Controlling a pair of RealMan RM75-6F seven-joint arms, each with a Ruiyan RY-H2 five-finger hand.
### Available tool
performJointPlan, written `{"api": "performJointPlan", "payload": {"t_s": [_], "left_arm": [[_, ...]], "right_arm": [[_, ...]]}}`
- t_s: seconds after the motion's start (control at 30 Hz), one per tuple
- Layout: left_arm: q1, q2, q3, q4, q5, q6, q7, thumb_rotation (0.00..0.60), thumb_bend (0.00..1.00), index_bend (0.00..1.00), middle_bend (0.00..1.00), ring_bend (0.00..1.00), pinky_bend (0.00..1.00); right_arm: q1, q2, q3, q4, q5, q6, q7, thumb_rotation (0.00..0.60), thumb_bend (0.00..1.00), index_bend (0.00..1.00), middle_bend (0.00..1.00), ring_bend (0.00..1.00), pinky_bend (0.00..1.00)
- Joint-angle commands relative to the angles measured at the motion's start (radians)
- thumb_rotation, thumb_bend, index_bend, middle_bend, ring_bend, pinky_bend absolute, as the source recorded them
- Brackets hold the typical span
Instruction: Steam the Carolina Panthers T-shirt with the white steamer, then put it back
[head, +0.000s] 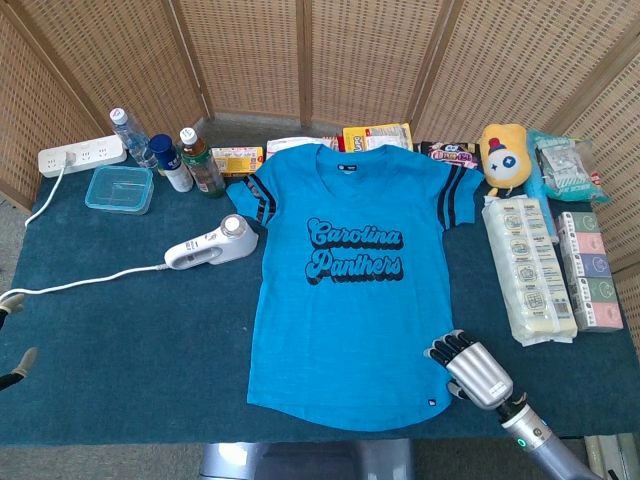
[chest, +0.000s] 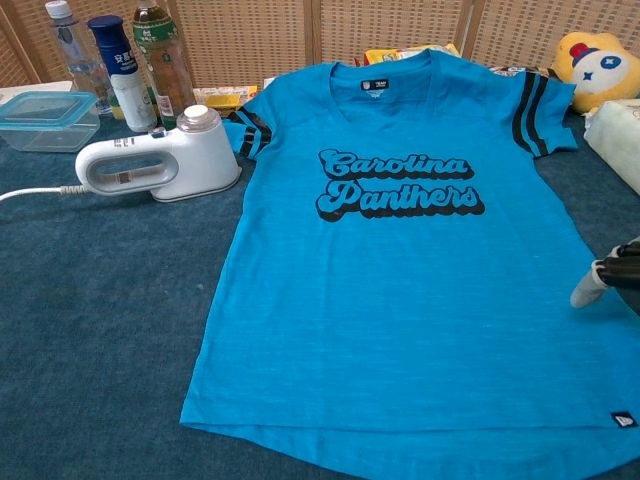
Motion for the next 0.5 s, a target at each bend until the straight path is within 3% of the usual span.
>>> {"api": "performJointPlan", "payload": {"t_s": [0.03, 0.27, 0.5], "left_arm": [[0.001, -0.001, 0.0, 0.005, -0.002, 0.0, -0.005, 0.45, 0.34, 0.13, 0.28, 0.21, 0.25], [0.003, -0.003, 0.0, 0.016, -0.004, 0.001, -0.018, 0.454, 0.34, 0.13, 0.28, 0.21, 0.25], [0.006, -0.003, 0.0, 0.026, -0.005, 0.004, -0.028, 0.457, 0.34, 0.13, 0.28, 0.21, 0.25]], "right_arm": [[0.004, 0.001, 0.0, -0.01, 0.004, -0.008, -0.007, 0.6, 0.19, 0.36, 0.4, 0.36, 0.32], [0.01, -0.005, -0.001, -0.024, 0.008, -0.02, -0.016, 0.6, 0.32, 0.42, 0.42, 0.38, 0.35], [0.015, -0.005, -0.001, -0.033, 0.016, -0.03, -0.019, 0.6, 0.39, 0.43, 0.42, 0.4, 0.38]]}}
